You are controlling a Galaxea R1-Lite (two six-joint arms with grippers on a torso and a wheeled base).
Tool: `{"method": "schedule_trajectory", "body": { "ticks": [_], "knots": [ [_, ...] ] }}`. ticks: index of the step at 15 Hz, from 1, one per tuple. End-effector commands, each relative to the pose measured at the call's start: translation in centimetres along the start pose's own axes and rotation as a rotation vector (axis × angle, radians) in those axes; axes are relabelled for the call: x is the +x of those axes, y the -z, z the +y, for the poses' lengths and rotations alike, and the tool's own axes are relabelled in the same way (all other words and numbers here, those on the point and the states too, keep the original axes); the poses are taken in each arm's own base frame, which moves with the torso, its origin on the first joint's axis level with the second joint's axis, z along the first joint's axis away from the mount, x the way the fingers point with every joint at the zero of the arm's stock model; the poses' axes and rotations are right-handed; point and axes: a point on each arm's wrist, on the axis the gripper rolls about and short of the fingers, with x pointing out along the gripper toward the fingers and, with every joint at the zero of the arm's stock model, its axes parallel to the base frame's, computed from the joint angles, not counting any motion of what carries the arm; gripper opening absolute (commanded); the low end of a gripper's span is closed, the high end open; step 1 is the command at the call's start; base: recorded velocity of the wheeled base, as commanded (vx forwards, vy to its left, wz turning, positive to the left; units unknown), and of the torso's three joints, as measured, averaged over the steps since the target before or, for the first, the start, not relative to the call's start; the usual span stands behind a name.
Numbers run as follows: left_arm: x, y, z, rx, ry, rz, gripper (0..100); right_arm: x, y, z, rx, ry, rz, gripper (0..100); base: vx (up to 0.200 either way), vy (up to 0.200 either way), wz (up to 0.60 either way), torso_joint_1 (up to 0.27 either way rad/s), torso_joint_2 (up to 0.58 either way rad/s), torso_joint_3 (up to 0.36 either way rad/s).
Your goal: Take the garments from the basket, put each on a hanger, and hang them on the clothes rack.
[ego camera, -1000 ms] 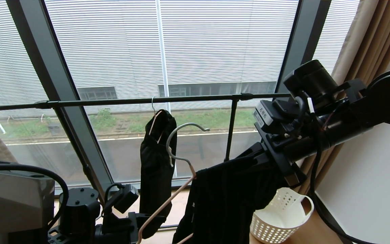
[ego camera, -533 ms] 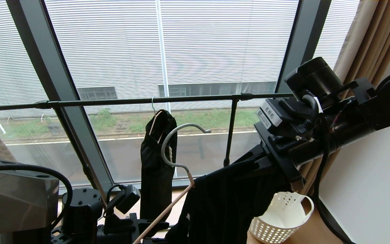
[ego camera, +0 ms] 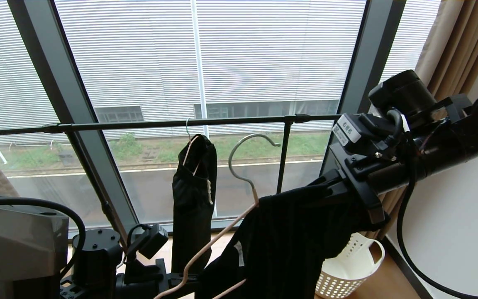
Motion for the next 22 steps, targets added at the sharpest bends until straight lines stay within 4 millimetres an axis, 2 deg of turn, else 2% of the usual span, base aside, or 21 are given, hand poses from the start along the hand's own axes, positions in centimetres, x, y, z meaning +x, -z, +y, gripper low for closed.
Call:
{"method": "schedule_trajectory", "body": {
  "ticks": [1, 9, 13, 22],
  "knots": [
    [-0.2, -0.1, 0.2, -0.002, -0.011, -0.009, 0, -1.3, 1.2, -0.8, 0.038, 0.042, 0.001, 0, 0.0, 0.0, 0.0, 0.0, 0.0, 0.0],
    [-0.6, -0.4, 0.5, 0.0, -0.025, -0.024, 0, -3.8, 3.5, -2.6, 0.085, 0.166, 0.016, 0, 0.0, 0.0, 0.0, 0.0, 0.0, 0.0],
    [-0.9, -0.6, 0.5, 0.003, -0.034, -0.039, 0, -4.9, 4.2, -3.3, 0.063, 0.29, 0.068, 0, 0.0, 0.0, 0.0, 0.0, 0.0, 0.0],
    [-1.5, -1.2, 0.7, -0.022, -0.049, -0.068, 0, -6.5, 6.1, -3.9, 0.033, 0.463, 0.104, 0, 0.0, 0.0, 0.0, 0.0, 0.0, 0.0]
  ]
}}
